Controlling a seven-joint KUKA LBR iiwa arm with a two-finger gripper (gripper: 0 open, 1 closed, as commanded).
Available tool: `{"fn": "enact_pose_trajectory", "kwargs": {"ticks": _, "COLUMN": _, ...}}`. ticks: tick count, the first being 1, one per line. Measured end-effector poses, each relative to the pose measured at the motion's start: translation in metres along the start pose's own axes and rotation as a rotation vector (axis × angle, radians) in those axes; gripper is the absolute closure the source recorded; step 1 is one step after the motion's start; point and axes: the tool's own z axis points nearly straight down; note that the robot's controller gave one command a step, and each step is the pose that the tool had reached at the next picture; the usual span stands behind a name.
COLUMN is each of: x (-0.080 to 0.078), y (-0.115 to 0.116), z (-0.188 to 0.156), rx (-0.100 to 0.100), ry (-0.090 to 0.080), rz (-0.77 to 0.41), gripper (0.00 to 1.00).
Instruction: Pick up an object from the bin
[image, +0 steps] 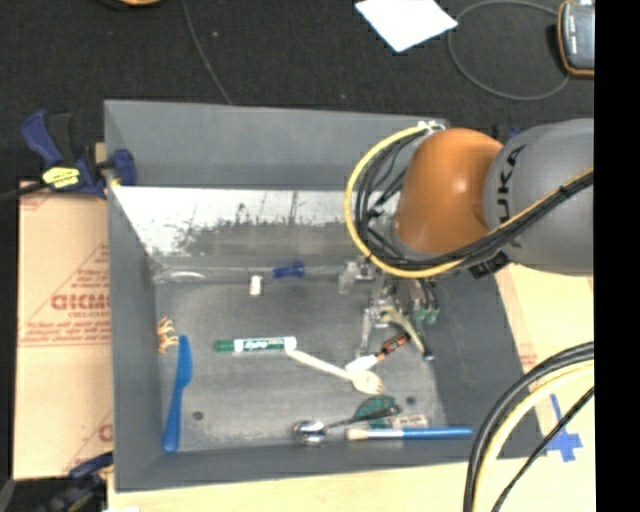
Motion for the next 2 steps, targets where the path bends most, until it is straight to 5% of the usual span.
{"fn": "enact_pose_trajectory", "kwargs": {"ticks": 1, "x": 0.02, "y": -0.02, "z": 0.083, "rx": 0.0, "ry": -0.002, "rz": 0.061, "gripper": 0.0}}
{"fn": "enact_pose_trajectory", "kwargs": {"ticks": 2, "x": 0.024, "y": -0.007, "z": 0.023, "rx": 0.0, "ry": -0.017, "rz": 0.039, "gripper": 0.0}}
